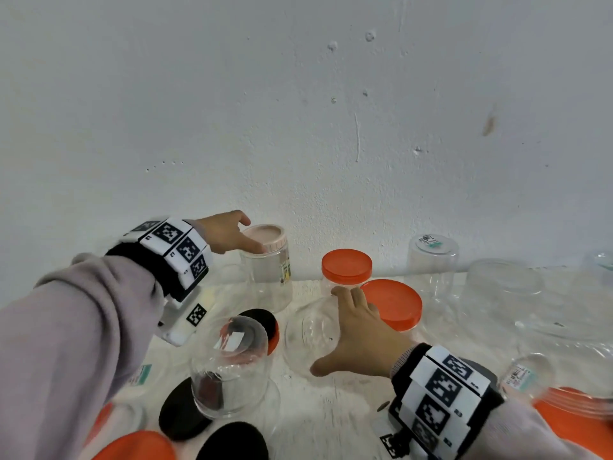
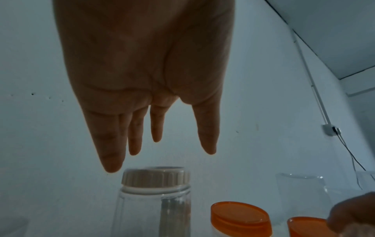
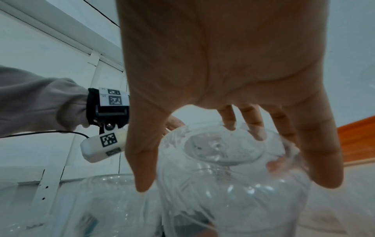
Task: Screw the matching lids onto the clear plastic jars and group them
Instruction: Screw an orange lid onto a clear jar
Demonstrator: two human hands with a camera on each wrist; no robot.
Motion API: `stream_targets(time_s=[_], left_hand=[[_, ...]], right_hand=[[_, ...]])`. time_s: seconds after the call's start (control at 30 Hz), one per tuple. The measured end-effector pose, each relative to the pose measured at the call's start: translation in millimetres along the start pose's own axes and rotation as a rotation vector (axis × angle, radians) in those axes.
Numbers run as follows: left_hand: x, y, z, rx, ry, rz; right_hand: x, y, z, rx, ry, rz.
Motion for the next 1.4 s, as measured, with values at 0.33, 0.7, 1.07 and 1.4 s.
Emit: stream_targets(time_s=[0.33,0.7,1.07,1.4], left_hand=[[-87.8,6.0,29.2,-0.080,0.142,0.155],[-158.8,-31.5,73.9,-0.295,0.381,0.102],[-183.9,-106.9,149.4,0.210,-0.027,-0.452],[-192.8,-122.8,187.3,0.138,-0.043,-0.623]], right_hand=[[-32.5,21.5,8.4,0.201,-0.002,-0.070],[-48.1,37.3,18.6,0.381,0.017,-0.070],[-50.0,43.8,35.9,0.443,-0.088,-0.021],[-59.4,49.8,51.4,0.583,-0.299,-0.082]])
Point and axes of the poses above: each hand's wrist, its own x-axis towards the middle knuckle, its own z-axis out of the palm, y = z × x, the point moved 1 cm from there along x, towards the middle knuckle, and after that the axes turned 12 degrees about -y, right-handed, at the moved point
